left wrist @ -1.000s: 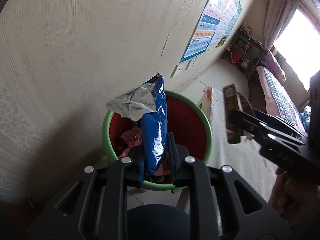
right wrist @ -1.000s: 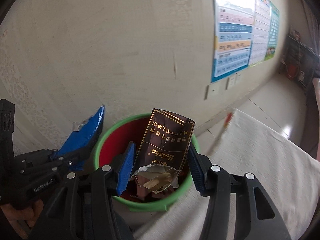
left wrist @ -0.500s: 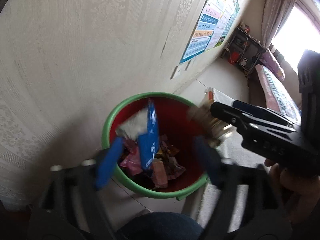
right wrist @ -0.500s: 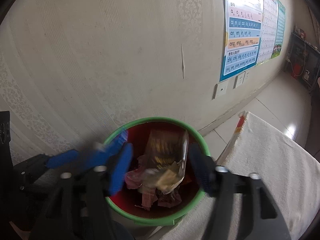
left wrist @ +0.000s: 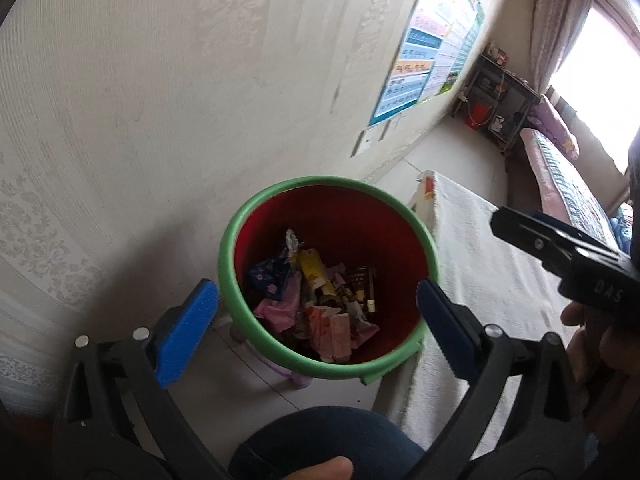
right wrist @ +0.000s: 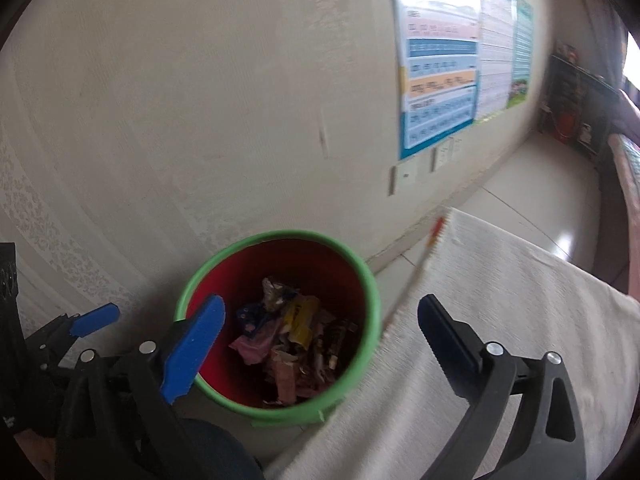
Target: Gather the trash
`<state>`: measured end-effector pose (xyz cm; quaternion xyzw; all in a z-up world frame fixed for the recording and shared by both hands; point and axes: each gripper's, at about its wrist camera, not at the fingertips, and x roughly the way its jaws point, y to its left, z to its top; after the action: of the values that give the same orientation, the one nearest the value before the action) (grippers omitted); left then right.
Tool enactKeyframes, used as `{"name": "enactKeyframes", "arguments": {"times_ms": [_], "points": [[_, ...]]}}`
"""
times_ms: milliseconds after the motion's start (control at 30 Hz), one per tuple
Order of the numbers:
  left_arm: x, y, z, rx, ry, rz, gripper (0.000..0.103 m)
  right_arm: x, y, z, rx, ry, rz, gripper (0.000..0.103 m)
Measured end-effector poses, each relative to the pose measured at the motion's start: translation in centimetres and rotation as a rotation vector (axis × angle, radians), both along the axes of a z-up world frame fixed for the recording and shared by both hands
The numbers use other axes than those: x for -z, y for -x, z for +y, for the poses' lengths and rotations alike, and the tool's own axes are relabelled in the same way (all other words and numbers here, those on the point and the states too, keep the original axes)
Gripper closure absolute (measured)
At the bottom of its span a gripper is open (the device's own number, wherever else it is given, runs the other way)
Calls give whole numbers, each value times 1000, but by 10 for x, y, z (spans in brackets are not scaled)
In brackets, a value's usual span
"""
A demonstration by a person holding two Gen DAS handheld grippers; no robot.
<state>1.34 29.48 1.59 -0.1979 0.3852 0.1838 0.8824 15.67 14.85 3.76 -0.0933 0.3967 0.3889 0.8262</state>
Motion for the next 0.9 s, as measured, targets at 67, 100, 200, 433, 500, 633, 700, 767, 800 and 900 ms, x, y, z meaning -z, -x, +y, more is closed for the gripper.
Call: {"name": "enactKeyframes", "arguments": {"times_ms": [67,100,200,433,500,633,700,767,800,900], "points": [[-3,-3,-11,14,-10,-1,6,-2,3,-21,37,-1,-10,7],[-4,-4,-20,31,-14,-3,6,-3,3,-30,52,-2,-12,7],[-8,-10,-48,81,-34,-6,6,-7,8,-67,107,-4,-35,7],[-10,-29,-124,194,-63,-19,5,-7,25,-157,248,35,-105,7],[-9,-34,-142,224,-64,-20,5,-4,30,-184,294,48,-114,7],[-7,-41,-178,277,-70,-30,5,3,39,-227,366,60,-106,7],[-7,-41,-195,288,-83,-46,5,7,43,-247,408,62,-103,7],[-5,-41,-208,307,-80,-65,5,9,49,-264,451,57,-116,7],[-3,-41,-217,325,-86,-70,5,10,53,-273,470,50,-118,7],[4,-40,-238,343,-121,-68,5,16,63,-295,503,34,-122,7]]}}
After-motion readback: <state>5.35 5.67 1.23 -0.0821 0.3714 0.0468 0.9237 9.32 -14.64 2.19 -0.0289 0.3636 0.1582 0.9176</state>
